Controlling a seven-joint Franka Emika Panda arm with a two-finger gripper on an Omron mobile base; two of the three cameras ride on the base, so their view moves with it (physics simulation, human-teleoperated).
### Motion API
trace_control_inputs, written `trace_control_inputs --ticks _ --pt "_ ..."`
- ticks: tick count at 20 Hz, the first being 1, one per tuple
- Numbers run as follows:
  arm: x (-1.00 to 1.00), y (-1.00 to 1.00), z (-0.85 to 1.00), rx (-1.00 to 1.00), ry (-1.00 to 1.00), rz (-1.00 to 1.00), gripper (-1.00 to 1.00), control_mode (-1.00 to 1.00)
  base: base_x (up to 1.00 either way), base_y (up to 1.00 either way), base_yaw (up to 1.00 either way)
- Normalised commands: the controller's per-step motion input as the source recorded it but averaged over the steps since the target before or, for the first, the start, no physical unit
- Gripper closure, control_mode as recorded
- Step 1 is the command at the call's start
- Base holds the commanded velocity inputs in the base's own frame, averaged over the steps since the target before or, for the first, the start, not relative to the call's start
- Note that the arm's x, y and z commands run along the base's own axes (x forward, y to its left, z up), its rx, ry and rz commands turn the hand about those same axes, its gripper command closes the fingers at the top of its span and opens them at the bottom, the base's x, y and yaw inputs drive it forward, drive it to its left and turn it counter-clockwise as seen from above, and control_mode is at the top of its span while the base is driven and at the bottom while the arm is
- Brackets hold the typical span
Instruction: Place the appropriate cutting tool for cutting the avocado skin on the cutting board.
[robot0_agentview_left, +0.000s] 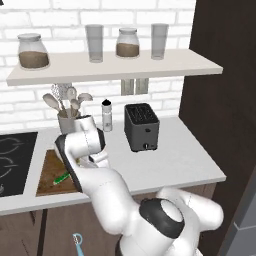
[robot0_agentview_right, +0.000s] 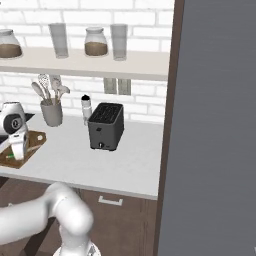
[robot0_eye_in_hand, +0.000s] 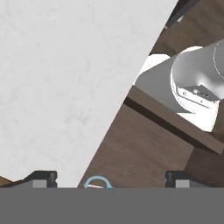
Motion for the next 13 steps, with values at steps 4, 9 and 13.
trace_control_inputs --ticks 4,9,13 --pt "-0.23 -1.0 0.15 0.06 -0.06 0.0 -1.0 -1.0 0.0 0.0 0.0" --pt "-0.32 -0.98 0.07 0.07 -0.09 0.0 -1.0 -1.0 0.0 0.0 0.0" --pt "-0.27 -0.89 0.04 0.08 -0.1 0.0 -1.0 -1.0 0.0 0.0 0.0"
